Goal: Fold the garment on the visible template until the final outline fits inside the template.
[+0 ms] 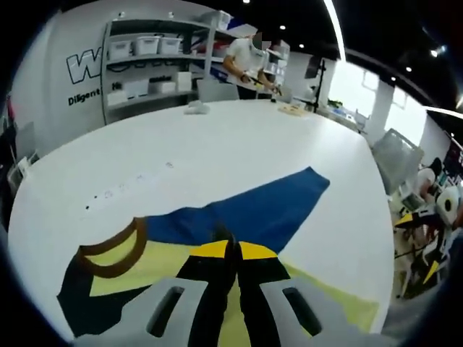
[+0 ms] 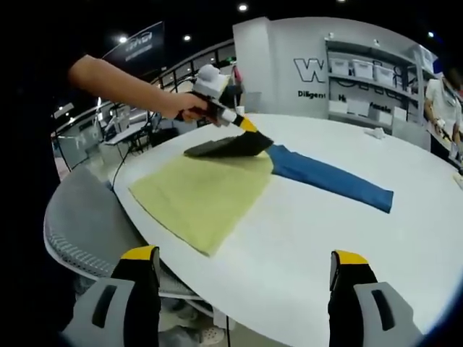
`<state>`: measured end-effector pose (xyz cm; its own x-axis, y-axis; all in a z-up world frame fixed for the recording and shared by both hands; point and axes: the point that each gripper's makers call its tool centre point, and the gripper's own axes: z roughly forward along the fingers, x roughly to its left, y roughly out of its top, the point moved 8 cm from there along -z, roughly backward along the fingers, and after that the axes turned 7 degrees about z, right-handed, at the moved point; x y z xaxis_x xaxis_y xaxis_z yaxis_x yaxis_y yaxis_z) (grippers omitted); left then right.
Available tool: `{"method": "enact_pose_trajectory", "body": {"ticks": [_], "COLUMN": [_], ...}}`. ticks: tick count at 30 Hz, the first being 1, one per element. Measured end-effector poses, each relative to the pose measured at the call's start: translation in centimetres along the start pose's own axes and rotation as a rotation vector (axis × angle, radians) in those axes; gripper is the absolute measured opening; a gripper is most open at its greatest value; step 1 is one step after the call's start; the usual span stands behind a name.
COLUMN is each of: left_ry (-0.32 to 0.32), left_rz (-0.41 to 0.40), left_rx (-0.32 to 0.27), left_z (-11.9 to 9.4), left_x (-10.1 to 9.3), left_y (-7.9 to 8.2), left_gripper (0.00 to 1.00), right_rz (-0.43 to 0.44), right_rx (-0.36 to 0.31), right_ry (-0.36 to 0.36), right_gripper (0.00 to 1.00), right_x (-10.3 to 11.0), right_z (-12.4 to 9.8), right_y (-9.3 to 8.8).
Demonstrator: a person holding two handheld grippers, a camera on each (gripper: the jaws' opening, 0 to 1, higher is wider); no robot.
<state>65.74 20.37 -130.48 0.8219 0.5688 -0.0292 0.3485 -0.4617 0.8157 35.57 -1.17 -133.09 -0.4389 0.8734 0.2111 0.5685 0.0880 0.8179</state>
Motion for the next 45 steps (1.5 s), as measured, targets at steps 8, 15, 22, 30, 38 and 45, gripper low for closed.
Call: {"method": "enact_pose_trajectory", "body": {"ticks": [8,15,22,30,38,45], "left_ry": [-0.017,-0.039,-0.056,-0.081,-0.048,-0.032], "left_rz": [-0.008,-0.002,-0.01,-0.018,0.023,0.098], "left_rx": [0.02,0.033,0.057,0.072,0.031,0.009], "left_z": [0.9,1.9,2.9,2.6,1.9,1.7], "left_x": [-0.6,-1.5,-1.9,-2.3,-1.4,-0.3], "left_y": [-0.9,-1.7,-2.3,-2.9,-2.5,-2.0], "left_gripper": [0.03,0.03,0.03,0.03,0.22,0.3], "right_rz": [0.002,-0.004,-0.006,-0.007,-0.014,-0.025], "right_rx": [0.0,-0.006,-0.009,-0.003,-0.01,-0.029], "right_ry": [0.001,0.009,0.003,0.004,0.007,0.008], "right_gripper": [0.97,0.97,0.97,0.97,0.97,0.97], "right_x": [-0.2,-0.3,-0.3,-0.1,-0.2,-0.3], "right_z": [0.1,0.2,0.3,0.4,0.6,0.8], "right_y": [0.1,0.4,0.6,0.5,0.9,1.9]}}
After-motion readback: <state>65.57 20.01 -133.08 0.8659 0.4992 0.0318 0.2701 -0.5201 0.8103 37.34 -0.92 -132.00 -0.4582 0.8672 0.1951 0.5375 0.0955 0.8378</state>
